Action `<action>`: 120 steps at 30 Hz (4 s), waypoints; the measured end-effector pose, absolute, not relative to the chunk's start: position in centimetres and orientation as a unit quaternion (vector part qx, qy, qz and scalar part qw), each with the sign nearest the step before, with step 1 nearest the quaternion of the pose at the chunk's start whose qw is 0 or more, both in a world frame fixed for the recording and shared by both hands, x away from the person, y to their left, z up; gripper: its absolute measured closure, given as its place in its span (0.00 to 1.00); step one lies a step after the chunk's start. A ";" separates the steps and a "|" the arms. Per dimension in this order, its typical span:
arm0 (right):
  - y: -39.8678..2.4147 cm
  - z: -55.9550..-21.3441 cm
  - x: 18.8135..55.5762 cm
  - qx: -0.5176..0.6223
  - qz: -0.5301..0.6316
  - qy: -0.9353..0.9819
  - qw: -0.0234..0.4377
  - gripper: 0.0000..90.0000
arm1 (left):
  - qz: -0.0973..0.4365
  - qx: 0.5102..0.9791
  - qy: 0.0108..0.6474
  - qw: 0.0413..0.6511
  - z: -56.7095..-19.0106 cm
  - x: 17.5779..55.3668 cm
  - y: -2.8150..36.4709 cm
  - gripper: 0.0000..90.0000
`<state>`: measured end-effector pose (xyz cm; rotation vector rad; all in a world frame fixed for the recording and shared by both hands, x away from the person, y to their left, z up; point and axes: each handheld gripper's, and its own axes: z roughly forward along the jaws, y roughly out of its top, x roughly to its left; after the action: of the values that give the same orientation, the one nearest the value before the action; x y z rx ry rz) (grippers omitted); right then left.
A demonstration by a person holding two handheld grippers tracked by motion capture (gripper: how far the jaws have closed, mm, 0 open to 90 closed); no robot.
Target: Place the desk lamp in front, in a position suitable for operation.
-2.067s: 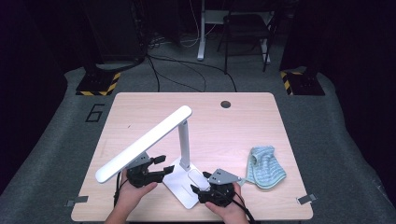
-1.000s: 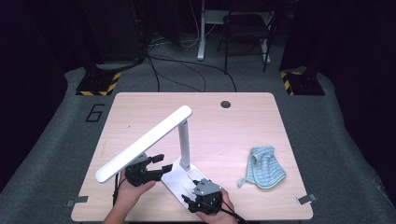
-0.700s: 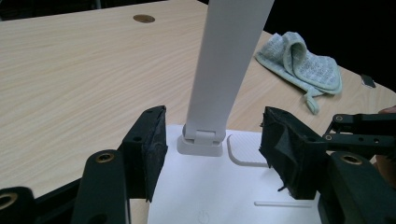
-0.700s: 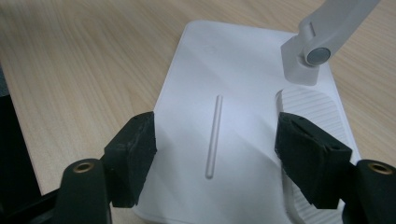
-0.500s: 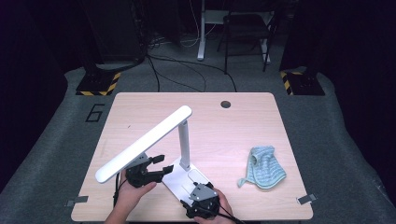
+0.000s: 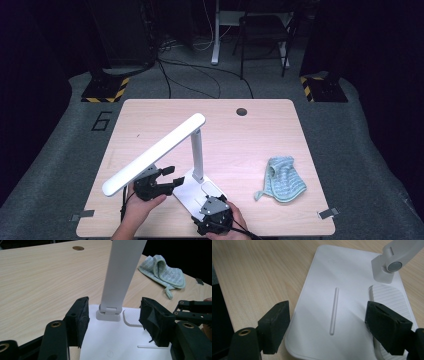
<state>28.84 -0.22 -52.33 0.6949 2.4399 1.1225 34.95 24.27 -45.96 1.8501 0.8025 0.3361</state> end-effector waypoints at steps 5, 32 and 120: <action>-0.7 -52.1 29.1 0.246 0.390 0.869 0.178 0.22 | 0.142 0.772 0.335 0.522 -46.0 35.0 24.3 0.45; -6.2 -51.2 32.9 0.350 0.400 0.825 0.193 0.30 | 0.141 0.772 0.331 0.524 -43.0 41.6 20.3 0.45; -3.4 -51.5 31.1 0.325 0.396 0.842 0.167 0.30 | 0.165 0.778 0.321 0.514 -43.2 34.8 23.0 0.80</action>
<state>31.07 -3.44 -51.46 0.9246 2.3983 1.1280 34.75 23.00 -43.18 1.8706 0.7711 0.3955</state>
